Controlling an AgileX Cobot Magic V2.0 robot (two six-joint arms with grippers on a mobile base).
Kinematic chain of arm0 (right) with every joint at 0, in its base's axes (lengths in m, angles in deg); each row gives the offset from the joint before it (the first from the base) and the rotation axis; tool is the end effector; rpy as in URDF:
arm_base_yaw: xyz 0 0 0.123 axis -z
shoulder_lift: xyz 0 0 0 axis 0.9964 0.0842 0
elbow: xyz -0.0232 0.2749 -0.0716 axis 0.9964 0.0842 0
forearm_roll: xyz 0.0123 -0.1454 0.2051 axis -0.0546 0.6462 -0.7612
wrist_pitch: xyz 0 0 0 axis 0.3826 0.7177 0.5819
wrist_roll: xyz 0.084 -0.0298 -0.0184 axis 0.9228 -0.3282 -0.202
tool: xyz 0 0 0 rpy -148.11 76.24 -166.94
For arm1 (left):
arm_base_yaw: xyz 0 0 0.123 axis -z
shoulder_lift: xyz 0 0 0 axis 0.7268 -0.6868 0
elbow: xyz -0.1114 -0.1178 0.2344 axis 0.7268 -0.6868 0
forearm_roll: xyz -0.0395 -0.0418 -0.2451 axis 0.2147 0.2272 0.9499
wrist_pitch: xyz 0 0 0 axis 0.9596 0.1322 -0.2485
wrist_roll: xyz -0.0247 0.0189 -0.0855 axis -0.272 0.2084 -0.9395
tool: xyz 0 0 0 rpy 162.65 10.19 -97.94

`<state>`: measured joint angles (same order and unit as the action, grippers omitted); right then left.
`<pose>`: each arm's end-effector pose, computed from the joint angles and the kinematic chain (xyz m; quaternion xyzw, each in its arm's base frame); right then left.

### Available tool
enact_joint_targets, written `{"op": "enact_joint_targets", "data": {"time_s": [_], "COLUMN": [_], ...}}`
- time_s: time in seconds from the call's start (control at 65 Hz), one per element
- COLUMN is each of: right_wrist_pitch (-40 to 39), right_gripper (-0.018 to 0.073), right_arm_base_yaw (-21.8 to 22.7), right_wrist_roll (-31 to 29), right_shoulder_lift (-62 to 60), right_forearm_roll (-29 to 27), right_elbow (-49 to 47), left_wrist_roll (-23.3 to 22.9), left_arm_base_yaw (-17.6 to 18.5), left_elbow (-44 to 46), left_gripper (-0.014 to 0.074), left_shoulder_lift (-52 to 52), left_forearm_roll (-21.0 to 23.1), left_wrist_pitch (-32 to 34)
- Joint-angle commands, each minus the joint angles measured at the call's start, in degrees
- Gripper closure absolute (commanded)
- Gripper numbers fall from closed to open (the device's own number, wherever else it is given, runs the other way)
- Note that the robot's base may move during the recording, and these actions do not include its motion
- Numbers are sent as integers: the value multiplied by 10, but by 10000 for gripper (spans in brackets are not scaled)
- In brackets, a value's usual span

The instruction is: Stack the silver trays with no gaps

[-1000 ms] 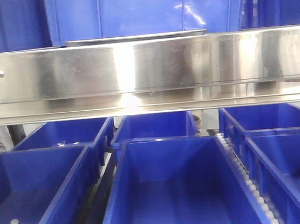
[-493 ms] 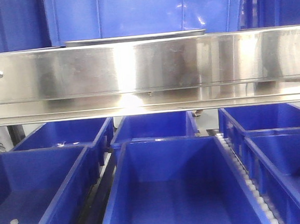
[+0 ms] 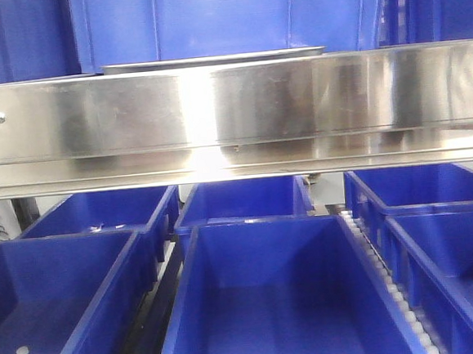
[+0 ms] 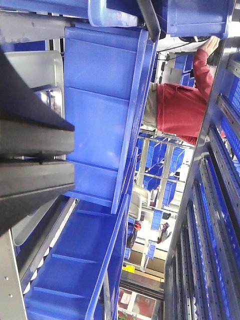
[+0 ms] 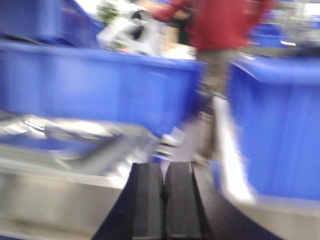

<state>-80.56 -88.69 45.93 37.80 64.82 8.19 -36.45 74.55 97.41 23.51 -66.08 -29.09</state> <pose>0.0779 0.0048 0.2736 -0.0146 0.7046 0.0281 0.7089 0.0779 -0.0397 0.3642 0.0920 0.6422 -0.2465 0.7199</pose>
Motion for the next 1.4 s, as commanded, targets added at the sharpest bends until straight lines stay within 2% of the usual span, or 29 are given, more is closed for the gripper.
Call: {"op": "enact_joint_targets", "data": {"time_s": [0.0,0.246,0.616,0.77,1.385], "right_wrist_pitch": [-20,-16,15,53,53], "right_gripper": [640,640,640,640,640], "right_arm_base_yaw": [28,33,33,33,33], "right_wrist_roll": [-12,-12,-1,-1,-1], "right_shoulder_lift": [-37,-149,-155,-155,-155], "right_forearm_roll": [-6,-6,-6,-6,-6], "right_elbow": [44,140,140,140,140], "left_wrist_roll": [1,1,1,1,1], "left_arm_base_yaw": [5,5,5,5,5], "left_elbow": [-2,-2,-2,-2,-2], "left_gripper": [584,584,584,584,584], "left_shoulder_lift": [2,2,2,2,2], "left_forearm_roll": [-3,-3,-3,-3,-3], "left_wrist_pitch": [11,11,16,16,16]}}
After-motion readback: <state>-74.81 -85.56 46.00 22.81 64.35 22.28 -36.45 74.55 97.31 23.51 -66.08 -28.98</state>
